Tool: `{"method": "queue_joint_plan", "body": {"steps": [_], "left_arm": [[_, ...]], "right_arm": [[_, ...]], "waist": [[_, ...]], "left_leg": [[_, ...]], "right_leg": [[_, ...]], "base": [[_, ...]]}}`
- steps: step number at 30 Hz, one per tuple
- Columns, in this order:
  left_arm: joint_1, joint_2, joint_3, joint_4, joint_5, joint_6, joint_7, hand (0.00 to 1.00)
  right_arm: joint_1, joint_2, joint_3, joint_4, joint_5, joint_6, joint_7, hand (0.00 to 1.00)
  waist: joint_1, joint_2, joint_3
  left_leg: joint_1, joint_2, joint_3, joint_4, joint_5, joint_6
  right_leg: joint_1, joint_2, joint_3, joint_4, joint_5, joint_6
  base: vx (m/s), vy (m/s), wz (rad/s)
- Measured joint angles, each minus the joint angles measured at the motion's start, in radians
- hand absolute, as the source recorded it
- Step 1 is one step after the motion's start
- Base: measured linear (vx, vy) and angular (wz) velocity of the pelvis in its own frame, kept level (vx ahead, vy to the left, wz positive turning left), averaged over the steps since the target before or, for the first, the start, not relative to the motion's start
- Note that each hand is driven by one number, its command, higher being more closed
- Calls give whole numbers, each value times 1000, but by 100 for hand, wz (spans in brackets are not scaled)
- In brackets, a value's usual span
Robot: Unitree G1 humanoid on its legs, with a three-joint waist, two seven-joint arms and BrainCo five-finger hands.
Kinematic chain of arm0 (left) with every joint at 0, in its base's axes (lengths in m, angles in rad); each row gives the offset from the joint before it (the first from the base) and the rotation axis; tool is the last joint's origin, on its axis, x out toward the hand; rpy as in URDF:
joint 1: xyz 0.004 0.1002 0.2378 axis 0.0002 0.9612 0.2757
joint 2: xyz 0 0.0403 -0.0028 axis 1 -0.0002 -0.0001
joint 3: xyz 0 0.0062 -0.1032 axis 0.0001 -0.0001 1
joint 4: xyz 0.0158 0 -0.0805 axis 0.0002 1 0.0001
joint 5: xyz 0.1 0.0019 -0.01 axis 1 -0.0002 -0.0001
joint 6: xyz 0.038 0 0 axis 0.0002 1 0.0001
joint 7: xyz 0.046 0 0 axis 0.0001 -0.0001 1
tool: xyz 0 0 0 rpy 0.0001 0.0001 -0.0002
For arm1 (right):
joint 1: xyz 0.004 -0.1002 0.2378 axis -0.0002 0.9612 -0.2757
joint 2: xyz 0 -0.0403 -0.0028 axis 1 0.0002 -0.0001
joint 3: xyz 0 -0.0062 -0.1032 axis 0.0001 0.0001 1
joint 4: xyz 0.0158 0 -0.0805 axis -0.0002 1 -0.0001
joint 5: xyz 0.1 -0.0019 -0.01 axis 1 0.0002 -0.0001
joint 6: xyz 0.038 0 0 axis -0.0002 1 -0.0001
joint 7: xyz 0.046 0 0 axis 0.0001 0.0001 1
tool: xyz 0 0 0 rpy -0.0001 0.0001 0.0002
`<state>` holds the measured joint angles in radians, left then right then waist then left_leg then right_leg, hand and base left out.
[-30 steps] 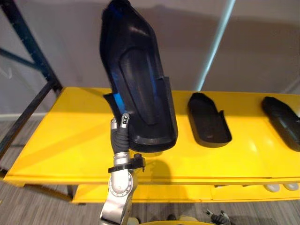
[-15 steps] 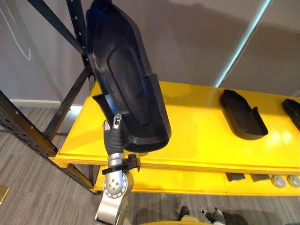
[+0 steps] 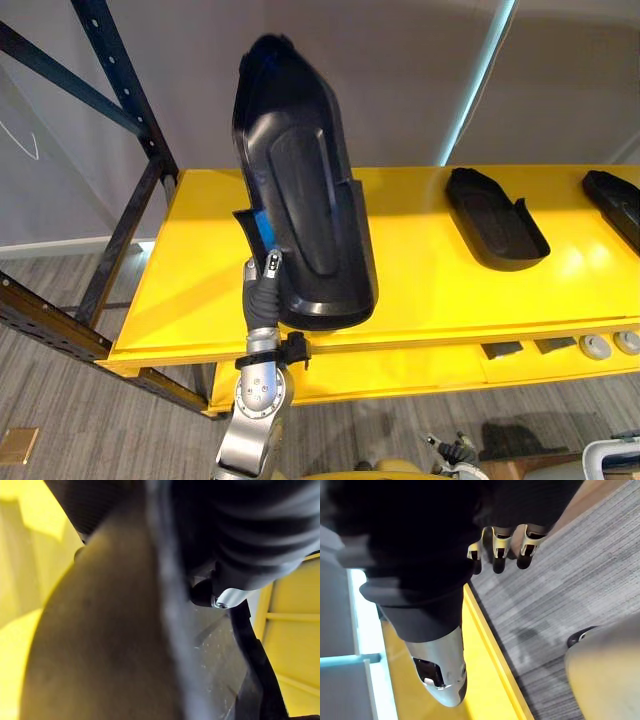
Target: Walk over and take plastic housings, then place them on the shelf
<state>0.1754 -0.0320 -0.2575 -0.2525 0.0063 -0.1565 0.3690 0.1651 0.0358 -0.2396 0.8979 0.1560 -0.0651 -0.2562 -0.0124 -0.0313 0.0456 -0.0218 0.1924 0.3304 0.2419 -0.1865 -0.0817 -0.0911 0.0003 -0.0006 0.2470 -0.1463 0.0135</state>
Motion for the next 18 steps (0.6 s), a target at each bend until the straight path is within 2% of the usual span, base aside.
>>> {"method": "queue_joint_plan", "body": {"steps": [6,11,13,18], "left_arm": [[-21,12,56,74,36,35,3,100],[-127,55,111,152,57,70,12,100],[-166,82,141,203,70,74,24,100],[-274,139,214,407,86,123,24,100]], "right_arm": [[29,-4,-23,3,-1,1,7,0],[21,-8,-38,22,-2,-1,20,0],[17,-8,-38,26,-10,3,21,0],[6,-12,-56,35,-11,6,43,0]], "waist": [[-1,6,-27],[-2,6,-32],[-3,10,-40],[-26,24,-49]], "left_leg": [[1,-5,6,-28,9,6],[4,-17,20,-45,22,7],[21,-25,26,-74,41,8],[29,-36,25,-138,82,6]], "right_leg": [[27,2,10,-79,50,7],[32,3,28,-118,75,8],[34,2,32,-143,92,8],[33,5,35,-188,128,2]], "base": [[-58,20,-3],[-9,23,-8],[45,-1,-8],[-2,-5,-2]]}}
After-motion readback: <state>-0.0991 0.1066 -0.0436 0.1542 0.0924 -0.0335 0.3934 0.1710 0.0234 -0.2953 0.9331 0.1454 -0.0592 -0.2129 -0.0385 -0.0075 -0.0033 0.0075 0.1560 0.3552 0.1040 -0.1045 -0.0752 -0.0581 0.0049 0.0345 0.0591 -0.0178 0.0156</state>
